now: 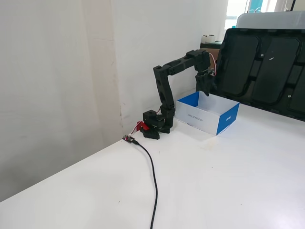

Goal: Pick the gray block and keep it in the box.

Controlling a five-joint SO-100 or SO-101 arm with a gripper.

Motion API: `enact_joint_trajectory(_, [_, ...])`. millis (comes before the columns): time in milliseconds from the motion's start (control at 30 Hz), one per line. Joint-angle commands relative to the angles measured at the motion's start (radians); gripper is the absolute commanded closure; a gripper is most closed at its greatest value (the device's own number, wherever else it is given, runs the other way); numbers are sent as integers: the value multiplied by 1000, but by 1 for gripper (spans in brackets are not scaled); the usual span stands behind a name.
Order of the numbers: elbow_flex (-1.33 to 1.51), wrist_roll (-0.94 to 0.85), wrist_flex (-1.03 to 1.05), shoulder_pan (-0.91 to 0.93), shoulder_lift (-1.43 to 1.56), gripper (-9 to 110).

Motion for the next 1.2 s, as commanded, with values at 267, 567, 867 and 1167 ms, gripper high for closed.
enact_joint_trajectory(267, [-6,-35,25,262,146,97])
enact_joint_trajectory(567, [37,-117,0,680,193,97])
enact_joint_trajectory(867, [126,-89,-121,1035,183,97])
enact_joint_trajectory(1167, [359,-83,-255,1236,261,97])
